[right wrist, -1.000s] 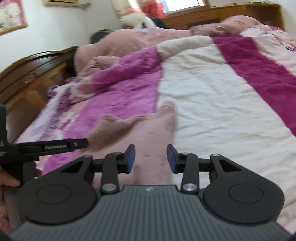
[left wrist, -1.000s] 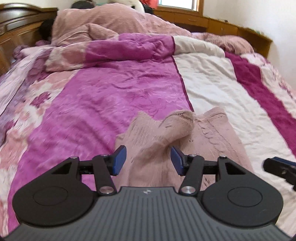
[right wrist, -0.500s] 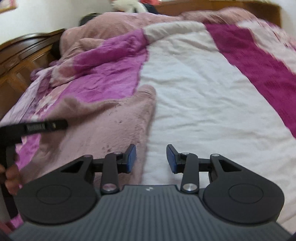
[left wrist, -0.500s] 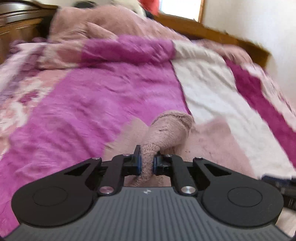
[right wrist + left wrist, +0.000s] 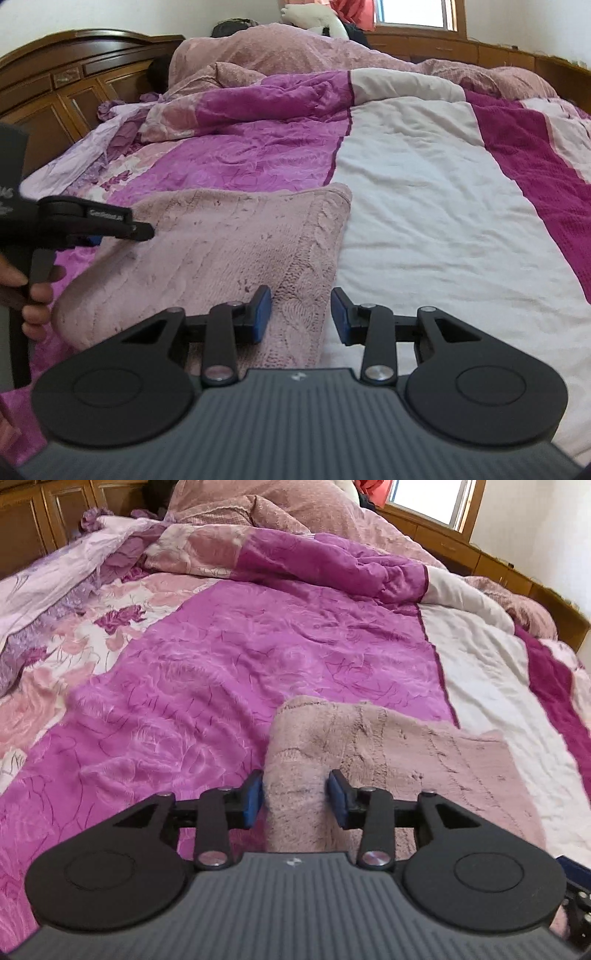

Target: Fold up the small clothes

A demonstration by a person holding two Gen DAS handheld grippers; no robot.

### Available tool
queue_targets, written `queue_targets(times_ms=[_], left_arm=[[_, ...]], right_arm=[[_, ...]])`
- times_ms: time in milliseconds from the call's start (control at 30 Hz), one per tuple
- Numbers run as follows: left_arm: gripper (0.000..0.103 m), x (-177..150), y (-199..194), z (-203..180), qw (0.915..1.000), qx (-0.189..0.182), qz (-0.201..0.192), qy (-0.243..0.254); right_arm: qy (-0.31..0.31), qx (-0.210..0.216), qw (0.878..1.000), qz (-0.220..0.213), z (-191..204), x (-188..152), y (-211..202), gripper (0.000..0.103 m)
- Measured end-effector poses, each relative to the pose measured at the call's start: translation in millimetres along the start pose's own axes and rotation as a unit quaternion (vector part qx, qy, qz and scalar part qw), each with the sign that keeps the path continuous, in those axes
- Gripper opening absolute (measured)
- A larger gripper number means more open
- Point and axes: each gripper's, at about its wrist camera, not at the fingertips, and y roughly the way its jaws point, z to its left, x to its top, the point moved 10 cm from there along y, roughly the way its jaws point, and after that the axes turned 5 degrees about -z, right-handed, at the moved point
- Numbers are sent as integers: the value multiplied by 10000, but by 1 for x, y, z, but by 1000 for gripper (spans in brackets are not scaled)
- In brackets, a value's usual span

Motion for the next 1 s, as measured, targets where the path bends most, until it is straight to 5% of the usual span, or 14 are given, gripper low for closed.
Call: queue_targets(times_ms=[367, 600, 767, 833, 867, 1000], left_arm=[[62, -30, -78, -6, 9986, -347, 247, 310], [73, -64, -78, 6, 9976, -49, 378, 579], [73, -57, -81, 7, 9979, -67, 467, 442], [73, -52, -83, 4, 9981, -226, 491, 310], [73, -50, -84, 2, 9979, -353, 507, 211], [74, -50, -75, 3, 9952, -656, 705, -162]], right_arm=[[311, 477, 9984, 56, 14, -5, -30, 39], [8, 524, 9985, 156, 29, -19, -26, 40], [640, 769, 9946, 272, 10, -8, -26, 42], [990, 916, 9905, 275, 2, -3, -25, 61], [1273, 1011, 9864, 249, -5, -1, -23, 80], [1902, 1308, 9721, 407, -15, 2, -10, 84]])
